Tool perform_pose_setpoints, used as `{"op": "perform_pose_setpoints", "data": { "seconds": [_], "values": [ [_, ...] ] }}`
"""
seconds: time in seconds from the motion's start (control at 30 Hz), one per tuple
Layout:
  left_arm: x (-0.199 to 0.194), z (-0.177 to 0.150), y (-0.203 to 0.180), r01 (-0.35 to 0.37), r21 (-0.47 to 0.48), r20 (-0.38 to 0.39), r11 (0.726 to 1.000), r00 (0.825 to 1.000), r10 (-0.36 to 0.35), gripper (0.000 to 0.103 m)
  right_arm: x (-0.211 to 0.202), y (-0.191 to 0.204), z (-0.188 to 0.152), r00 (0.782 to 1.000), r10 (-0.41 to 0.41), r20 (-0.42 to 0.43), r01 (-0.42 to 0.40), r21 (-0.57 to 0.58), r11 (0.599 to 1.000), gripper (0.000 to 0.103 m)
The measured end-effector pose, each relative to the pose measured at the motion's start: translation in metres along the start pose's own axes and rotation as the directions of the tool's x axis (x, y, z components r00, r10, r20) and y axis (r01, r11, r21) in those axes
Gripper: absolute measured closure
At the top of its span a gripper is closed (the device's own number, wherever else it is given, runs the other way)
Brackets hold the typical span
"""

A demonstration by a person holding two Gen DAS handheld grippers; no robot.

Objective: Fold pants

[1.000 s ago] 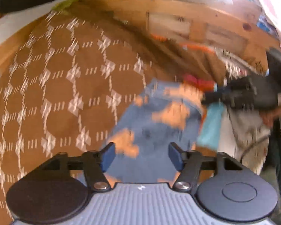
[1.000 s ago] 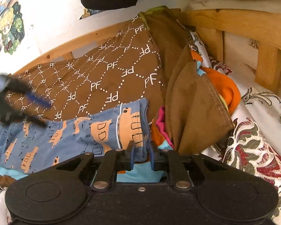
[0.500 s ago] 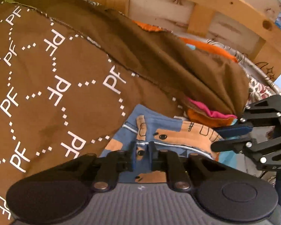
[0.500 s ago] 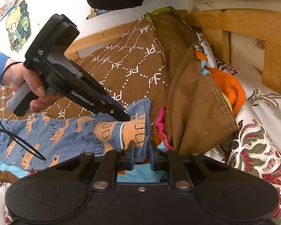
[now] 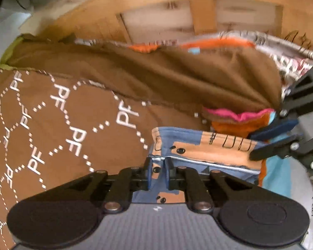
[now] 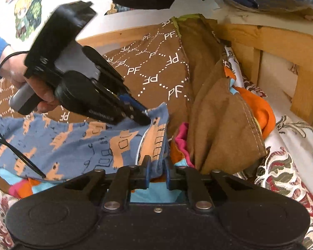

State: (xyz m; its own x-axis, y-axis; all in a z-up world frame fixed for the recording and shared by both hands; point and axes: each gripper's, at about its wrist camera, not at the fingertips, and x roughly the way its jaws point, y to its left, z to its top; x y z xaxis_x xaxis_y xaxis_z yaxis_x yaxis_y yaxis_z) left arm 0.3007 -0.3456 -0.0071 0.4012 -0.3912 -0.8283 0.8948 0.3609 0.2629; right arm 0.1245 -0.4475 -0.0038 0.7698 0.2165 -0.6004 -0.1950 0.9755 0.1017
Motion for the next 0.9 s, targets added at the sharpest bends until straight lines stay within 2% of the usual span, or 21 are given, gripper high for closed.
{"op": "perform_pose_setpoints", "data": {
  "seconds": [0.07, 0.13, 0.17, 0.2, 0.27, 0.33, 0.43, 0.5, 0.57, 0.63, 0.7, 0.77, 0.83, 0.9],
  "values": [
    [0.000, -0.001, 0.001, -0.017, -0.019, 0.005, 1.000, 1.000, 0.017, 0.075, -0.001, 0.000, 0.001, 1.000, 0.001, 0.006, -0.001, -0.006, 1.000, 0.083],
    [-0.003, -0.002, 0.003, -0.042, -0.044, 0.020, 0.998, 0.999, 0.043, 0.041, -0.003, -0.001, 0.001, 1.000, 0.005, 0.008, -0.005, -0.009, 1.000, 0.080],
    [-0.009, -0.005, 0.006, -0.056, -0.062, 0.038, 0.997, 0.998, 0.058, 0.036, -0.003, -0.001, 0.001, 1.000, 0.003, 0.009, -0.003, -0.014, 1.000, 0.078],
    [-0.016, -0.009, 0.009, -0.067, -0.092, 0.058, 0.994, 0.996, 0.072, 0.034, -0.004, -0.001, 0.001, 1.000, 0.004, 0.011, -0.003, -0.022, 1.000, 0.077],
    [-0.030, -0.019, 0.017, -0.053, -0.163, 0.072, 0.985, 0.995, 0.065, 0.034, -0.004, 0.001, 0.001, 1.000, 0.020, -0.005, -0.020, -0.037, 0.999, 0.062],
    [-0.047, -0.037, 0.020, -0.033, -0.230, 0.085, 0.973, 0.995, 0.054, 0.029, -0.002, 0.002, 0.000, 0.998, 0.047, -0.043, -0.049, -0.035, 0.998, 0.055],
    [-0.067, -0.067, 0.015, -0.005, -0.278, 0.081, 0.960, 0.996, 0.028, 0.027, -0.001, -0.003, 0.001, 0.996, 0.068, -0.050, -0.067, 0.023, 0.998, 0.055],
    [-0.078, -0.092, 0.006, -0.015, -0.290, 0.053, 0.957, 0.998, 0.032, 0.027, -0.001, -0.011, 0.002, 0.995, 0.087, -0.049, -0.082, 0.095, 0.992, 0.055],
    [-0.089, -0.119, -0.002, -0.034, -0.315, 0.045, 0.948, 0.998, 0.051, 0.027, 0.001, -0.017, 0.002, 0.994, 0.098, -0.047, -0.090, 0.153, 0.984, 0.055],
    [-0.098, -0.146, -0.008, -0.084, -0.354, 0.042, 0.931, 0.993, 0.106, 0.027, 0.006, -0.015, 0.002, 0.995, 0.085, -0.059, -0.074, 0.158, 0.985, 0.055],
    [-0.099, -0.166, -0.011, -0.101, -0.413, 0.025, 0.905, 0.992, 0.122, 0.027, 0.010, -0.007, 0.001, 0.996, 0.055, -0.075, -0.045, 0.132, 0.990, 0.060],
    [-0.095, -0.182, -0.013, -0.089, -0.472, -0.006, 0.877, 0.995, 0.098, 0.027, 0.014, -0.001, 0.000, 0.995, 0.029, -0.092, -0.019, 0.106, 0.994, 0.083],
    [-0.092, -0.195, -0.021, -0.096, -0.476, -0.038, 0.874, 0.995, 0.089, 0.027, 0.016, 0.003, -0.001, 0.996, 0.025, -0.091, -0.014, 0.115, 0.993, 0.088],
    [-0.094, -0.208, -0.024, -0.110, -0.483, -0.041, 0.869, 0.994, 0.104, 0.025, 0.009, 0.009, 0.002, 0.997, -0.022, -0.071, 0.027, 0.076, 0.997, 0.089]
  ]
}}
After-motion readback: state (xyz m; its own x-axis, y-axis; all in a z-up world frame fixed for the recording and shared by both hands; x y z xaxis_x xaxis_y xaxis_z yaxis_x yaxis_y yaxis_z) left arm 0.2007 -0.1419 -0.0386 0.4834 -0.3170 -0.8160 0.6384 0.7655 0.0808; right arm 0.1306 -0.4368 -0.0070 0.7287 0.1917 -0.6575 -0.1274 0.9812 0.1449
